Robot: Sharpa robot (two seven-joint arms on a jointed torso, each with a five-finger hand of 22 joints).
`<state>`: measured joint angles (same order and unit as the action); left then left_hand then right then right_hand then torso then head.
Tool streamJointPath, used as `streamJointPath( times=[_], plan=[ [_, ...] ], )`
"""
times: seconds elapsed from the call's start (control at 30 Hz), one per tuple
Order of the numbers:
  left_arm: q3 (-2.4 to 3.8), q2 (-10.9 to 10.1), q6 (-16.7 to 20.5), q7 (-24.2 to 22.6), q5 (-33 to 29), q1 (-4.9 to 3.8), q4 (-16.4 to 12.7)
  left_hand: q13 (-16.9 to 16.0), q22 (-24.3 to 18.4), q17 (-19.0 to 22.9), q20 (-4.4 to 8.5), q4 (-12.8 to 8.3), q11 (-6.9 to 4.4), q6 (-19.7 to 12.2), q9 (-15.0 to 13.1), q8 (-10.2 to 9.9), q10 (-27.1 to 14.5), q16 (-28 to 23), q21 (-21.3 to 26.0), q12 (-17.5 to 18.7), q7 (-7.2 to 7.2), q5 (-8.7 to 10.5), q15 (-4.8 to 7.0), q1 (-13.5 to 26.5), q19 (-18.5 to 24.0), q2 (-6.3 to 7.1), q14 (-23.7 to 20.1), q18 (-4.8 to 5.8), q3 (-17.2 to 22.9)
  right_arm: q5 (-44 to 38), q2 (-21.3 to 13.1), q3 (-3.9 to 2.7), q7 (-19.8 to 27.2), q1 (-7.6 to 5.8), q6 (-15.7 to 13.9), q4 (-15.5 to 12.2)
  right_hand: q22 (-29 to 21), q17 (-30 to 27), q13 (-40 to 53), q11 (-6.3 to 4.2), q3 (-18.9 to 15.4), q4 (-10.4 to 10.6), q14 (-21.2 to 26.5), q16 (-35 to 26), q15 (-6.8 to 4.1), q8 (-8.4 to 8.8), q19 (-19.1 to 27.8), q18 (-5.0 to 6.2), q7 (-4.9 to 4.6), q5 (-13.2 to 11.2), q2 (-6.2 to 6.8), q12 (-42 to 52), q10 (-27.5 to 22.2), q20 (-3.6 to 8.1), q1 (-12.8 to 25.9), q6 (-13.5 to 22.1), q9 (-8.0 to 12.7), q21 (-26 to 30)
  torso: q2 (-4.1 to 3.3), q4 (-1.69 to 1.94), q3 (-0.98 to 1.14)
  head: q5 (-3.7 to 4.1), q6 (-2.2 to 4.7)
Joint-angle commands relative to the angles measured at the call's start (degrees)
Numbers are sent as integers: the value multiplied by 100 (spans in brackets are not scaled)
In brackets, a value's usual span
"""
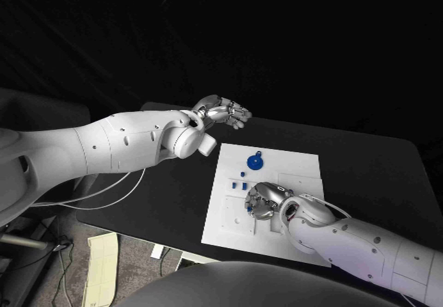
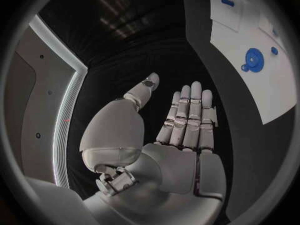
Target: Assemble the parts on the task board
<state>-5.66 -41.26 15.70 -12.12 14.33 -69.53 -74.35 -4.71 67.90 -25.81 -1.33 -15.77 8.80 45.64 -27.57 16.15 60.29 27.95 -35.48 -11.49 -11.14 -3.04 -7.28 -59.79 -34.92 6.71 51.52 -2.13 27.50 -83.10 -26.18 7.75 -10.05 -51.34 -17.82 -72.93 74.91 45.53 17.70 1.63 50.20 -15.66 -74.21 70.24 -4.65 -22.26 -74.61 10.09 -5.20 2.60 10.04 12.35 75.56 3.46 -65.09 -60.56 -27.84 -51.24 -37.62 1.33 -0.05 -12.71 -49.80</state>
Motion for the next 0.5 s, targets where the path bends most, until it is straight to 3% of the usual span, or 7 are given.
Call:
streamJointPath(
  times=[0.03,0.5],
  plan=[
    [5,9,6,-41,9,-8,-11,9,6,-10,-15,47,8,-30,8,24,11,-23,33,30,9,8,7,-31,-23,30,50,-84,-2,-59,4,-1,21,2,100,-2,56,-3,11,-9,7,-36,24,-38,-20,-39,0,491,-40,21,-33,-37,-40,44,32,6,-9,9,1,-2,2,-3,-8],
    [5,12,8,-37,9,-9,-11,12,10,-20,-15,49,9,-32,9,26,12,-31,38,32,9,8,7,-29,-24,31,52,-84,-4,-59,18,0,8,2,164,24,60,-1,21,-8,9,-38,26,-39,-19,-36,2,491,-41,21,-37,-39,-43,47,36,8,-15,6,3,-4,9,9,-18]
  ],
)
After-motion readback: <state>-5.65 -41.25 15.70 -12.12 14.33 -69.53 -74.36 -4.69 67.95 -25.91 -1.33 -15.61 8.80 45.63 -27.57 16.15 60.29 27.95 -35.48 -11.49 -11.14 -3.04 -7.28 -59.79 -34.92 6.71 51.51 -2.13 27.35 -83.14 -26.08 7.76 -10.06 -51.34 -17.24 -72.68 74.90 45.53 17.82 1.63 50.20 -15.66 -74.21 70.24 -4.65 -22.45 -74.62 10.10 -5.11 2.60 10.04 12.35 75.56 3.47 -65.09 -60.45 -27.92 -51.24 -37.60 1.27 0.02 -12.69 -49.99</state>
